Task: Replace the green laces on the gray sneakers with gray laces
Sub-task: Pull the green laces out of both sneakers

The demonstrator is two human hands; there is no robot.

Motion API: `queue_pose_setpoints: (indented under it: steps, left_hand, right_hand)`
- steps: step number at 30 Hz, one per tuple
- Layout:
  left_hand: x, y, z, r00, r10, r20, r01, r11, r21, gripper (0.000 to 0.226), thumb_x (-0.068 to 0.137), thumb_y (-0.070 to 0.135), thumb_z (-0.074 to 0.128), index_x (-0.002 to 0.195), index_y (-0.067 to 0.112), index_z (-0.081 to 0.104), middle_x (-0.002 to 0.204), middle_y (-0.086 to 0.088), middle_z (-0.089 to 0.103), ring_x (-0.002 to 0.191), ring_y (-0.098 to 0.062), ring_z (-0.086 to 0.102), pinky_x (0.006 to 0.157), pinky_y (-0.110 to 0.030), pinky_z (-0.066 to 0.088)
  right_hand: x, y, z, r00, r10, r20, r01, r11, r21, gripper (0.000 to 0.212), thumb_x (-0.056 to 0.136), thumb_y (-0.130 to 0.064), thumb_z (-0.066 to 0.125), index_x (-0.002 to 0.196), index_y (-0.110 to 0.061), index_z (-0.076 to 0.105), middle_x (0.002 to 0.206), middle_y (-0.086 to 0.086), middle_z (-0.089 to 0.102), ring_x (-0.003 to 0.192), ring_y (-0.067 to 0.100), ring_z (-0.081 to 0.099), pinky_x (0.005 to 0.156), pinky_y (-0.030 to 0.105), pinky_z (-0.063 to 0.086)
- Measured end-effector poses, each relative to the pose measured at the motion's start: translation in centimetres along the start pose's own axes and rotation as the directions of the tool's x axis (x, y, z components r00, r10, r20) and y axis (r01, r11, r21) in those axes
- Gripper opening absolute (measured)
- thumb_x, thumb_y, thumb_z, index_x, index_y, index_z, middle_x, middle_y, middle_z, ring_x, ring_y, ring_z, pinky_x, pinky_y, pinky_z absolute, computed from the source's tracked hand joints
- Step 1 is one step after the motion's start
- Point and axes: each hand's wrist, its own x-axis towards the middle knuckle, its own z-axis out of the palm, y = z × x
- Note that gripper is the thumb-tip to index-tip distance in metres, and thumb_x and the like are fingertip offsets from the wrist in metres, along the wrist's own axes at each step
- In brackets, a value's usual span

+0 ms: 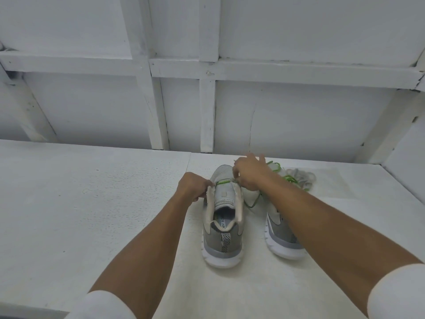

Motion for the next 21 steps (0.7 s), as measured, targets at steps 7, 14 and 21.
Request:
queue_pose_setpoints:
  steps: [7, 14, 21]
  left_hand:
    - [-0.1, 0.0, 0.0, 1.000, 0.011, 0.000, -0.011, 1.000, 0.021, 0.021, 0.082, 0.014, 0.073, 0.094, -0.003, 0.074, 0.074, -0.012, 0.067, 0.052, -0.015, 0.057, 0.046, -0.022, 0.033]
    - [-0.5, 0.2, -0.3, 1.000, 0.006, 0.027, -0.008, 0.997, 0.075, 0.029, 0.083, 0.019, 0.071, 0.100, -0.005, 0.072, 0.077, -0.011, 0.067, 0.056, -0.016, 0.057, 0.048, -0.023, 0.035]
    - [-3.8, 6.2, -1.6, 0.904, 0.422, 0.072, -0.425, 0.905, 0.019, 0.061, 0.092, 0.060, 0.048, 0.133, 0.017, 0.051, 0.128, 0.002, 0.057, 0.113, -0.017, 0.057, 0.088, -0.031, 0.045]
  right_hand:
    - [-1.2, 1.0, -2.0, 0.972, 0.102, -0.210, -0.104, 0.995, 0.004, 0.024, 0.087, -0.007, 0.051, 0.104, -0.018, 0.062, 0.107, 0.004, 0.064, 0.105, 0.026, 0.054, 0.082, 0.033, 0.039]
    - [-2.4, 3.6, -5.0, 0.932, 0.236, -0.276, -0.180, 0.960, 0.212, 0.019, 0.087, -0.001, 0.046, 0.103, -0.008, 0.056, 0.102, 0.009, 0.057, 0.084, 0.026, 0.054, 0.064, 0.032, 0.041]
    - [-4.2, 2.9, -7.2, 0.946, 0.129, -0.297, 0.009, 0.906, 0.422, 0.011, 0.095, -0.017, 0.054, 0.089, -0.023, 0.061, 0.103, 0.005, 0.061, 0.084, 0.025, 0.060, 0.072, 0.033, 0.050]
